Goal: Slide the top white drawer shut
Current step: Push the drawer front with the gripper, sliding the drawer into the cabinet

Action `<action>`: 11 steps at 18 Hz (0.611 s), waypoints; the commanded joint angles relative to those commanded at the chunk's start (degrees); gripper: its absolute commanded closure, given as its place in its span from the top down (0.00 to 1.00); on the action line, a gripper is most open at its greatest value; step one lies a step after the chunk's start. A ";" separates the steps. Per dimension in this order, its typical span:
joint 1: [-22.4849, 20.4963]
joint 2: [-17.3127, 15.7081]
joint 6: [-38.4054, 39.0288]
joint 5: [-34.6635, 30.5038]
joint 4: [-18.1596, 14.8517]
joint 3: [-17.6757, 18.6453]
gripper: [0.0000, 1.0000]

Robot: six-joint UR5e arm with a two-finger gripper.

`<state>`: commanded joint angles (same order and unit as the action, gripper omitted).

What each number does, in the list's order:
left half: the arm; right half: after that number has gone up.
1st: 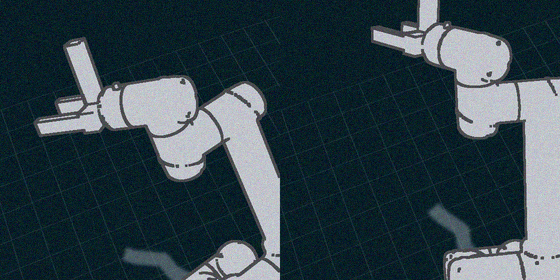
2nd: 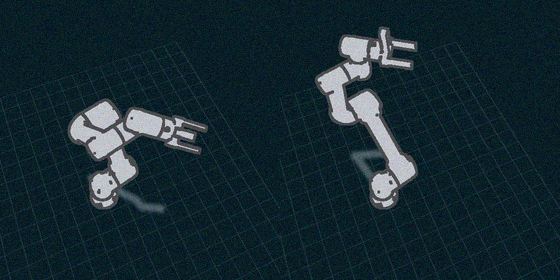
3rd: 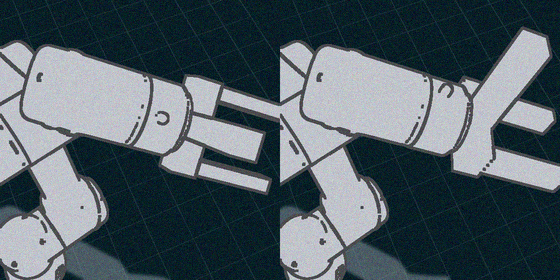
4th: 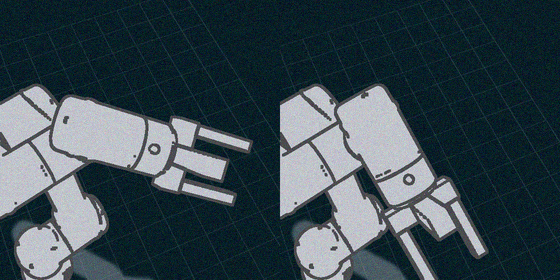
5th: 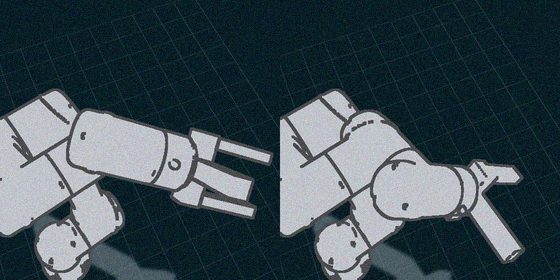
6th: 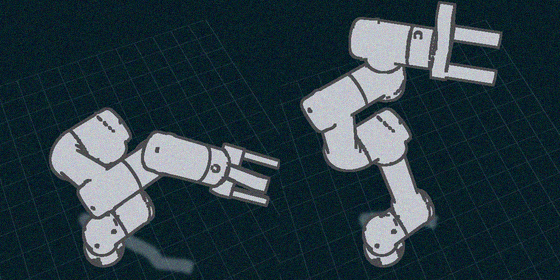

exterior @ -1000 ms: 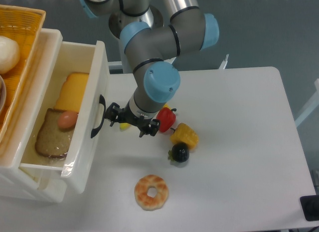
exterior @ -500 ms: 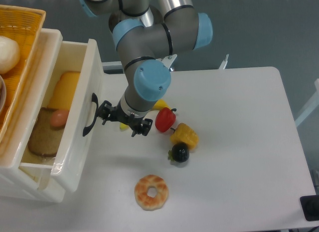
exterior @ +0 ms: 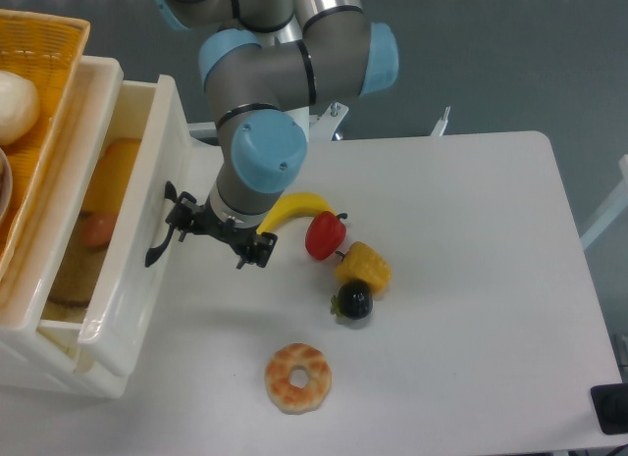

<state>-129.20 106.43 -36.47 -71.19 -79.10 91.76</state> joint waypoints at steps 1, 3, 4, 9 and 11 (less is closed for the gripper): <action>0.00 -0.09 0.00 0.17 -0.09 -0.09 1.00; 0.18 0.00 0.00 0.44 -0.09 -0.09 1.00; 0.26 0.00 0.00 0.53 -0.17 -0.09 1.00; 0.88 -0.09 0.00 0.88 -0.18 -0.01 1.00; 1.05 -0.09 0.00 0.88 -0.26 -0.01 1.00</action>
<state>-128.15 106.35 -36.47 -70.31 -79.36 91.76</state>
